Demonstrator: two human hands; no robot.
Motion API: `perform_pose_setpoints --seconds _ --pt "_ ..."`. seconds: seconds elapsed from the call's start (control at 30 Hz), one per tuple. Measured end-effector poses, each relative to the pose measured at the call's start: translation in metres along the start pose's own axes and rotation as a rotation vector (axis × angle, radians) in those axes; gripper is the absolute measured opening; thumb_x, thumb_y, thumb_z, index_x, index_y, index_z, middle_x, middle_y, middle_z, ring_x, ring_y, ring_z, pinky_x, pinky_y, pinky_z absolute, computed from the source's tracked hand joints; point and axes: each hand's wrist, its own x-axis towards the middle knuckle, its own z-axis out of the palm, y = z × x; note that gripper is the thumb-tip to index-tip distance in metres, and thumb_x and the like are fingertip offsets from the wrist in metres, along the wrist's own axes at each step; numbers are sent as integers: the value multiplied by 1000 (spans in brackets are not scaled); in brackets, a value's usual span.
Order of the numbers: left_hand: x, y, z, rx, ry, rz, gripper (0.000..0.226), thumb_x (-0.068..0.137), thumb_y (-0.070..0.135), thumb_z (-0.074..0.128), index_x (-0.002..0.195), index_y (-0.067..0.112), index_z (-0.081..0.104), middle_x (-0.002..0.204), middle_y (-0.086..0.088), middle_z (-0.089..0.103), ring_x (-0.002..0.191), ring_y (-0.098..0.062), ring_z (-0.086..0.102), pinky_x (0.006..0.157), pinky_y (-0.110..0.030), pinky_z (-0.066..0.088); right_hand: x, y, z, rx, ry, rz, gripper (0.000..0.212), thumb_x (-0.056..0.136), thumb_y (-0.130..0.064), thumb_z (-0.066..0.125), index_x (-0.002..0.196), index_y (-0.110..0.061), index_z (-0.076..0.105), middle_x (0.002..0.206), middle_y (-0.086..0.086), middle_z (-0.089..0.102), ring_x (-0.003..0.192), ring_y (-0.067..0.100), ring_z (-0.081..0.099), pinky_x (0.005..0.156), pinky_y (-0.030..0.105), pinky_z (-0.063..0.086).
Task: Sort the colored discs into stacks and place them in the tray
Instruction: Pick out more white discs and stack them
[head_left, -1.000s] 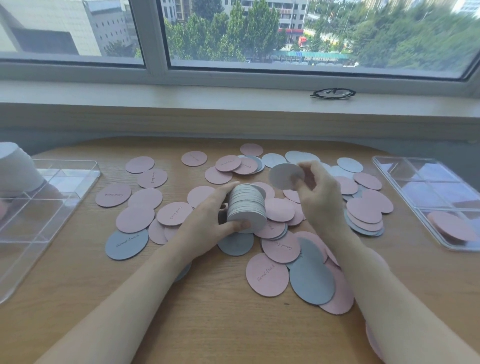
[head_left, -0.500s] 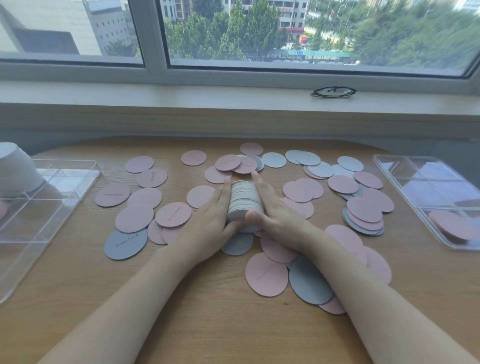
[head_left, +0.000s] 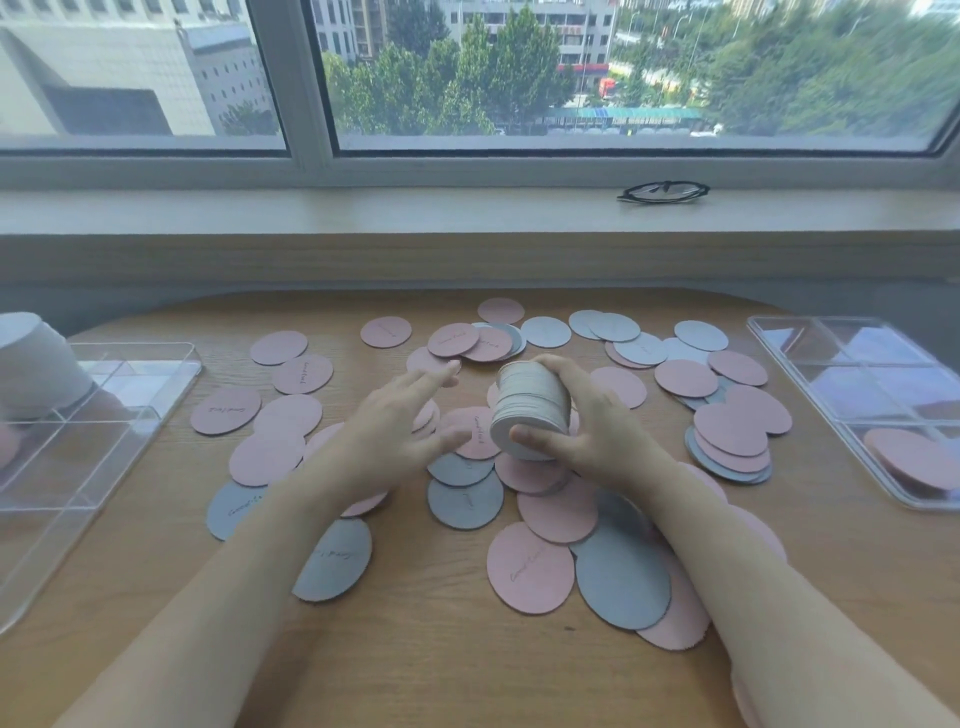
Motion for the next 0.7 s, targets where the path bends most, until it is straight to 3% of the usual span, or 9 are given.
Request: perform_pose_setpoints --seconds 0.07,0.13,0.2,0.27,0.37,0.53,0.63,0.7 --pt "17 -1 -5 -107 74 0 46 99 33 57 143 23 50 138 14 51 130 1 42 108 -16 31 1 3 2 -14 -42 23 71 74 -68 66 133 -36 42 118 -19 56 109 2 54 94 30 45" --pt "44 -3 -2 -81 132 23 36 102 22 54 137 21 57 137 13 53 129 -2 44 107 -18 32 2 5 5 -2 -45 19 66 78 -64 69 131 -37 43 117 -20 56 108 -3 52 90 20 42" --pt "75 -6 5 15 129 23 38 103 24 52 141 22 55 145 13 48 136 -6 39 113 -25 29 2 4 7 -13 -31 9 62 82 -56 71 133 -34 43 119 -19 55 108 -11 48 84 4 33" --pt "103 -9 13 139 50 3 44 104 32 48 148 29 46 156 13 36 147 -10 24 119 -31 21 2 3 7 -18 -24 3 62 83 -52 72 134 -32 43 120 -18 54 108 -15 45 81 -2 30" --pt "124 -17 20 370 -104 -55 48 103 44 42 150 39 37 164 11 22 151 -17 17 118 -36 21 2 6 6 8 -37 10 62 82 -52 72 133 -34 42 119 -19 54 108 -14 46 83 -1 31" --pt "104 -40 15 338 -139 -130 51 101 51 45 150 49 31 165 16 15 149 -14 23 118 -36 24 0 6 5 15 -49 17 68 82 -54 72 138 -32 40 123 -20 52 107 -6 47 85 3 32" --pt "81 -54 7 291 -109 -101 49 101 47 48 149 42 39 163 15 21 147 -13 27 118 -34 23 1 4 5 18 -53 20 70 82 -54 72 140 -31 40 126 -18 51 112 0 47 88 12 33" --pt "68 -60 3 285 -66 -78 45 100 50 47 142 35 51 157 12 36 141 -15 37 115 -36 30 0 3 6 27 -57 24 69 82 -53 72 139 -32 40 125 -18 51 112 0 47 89 17 34"
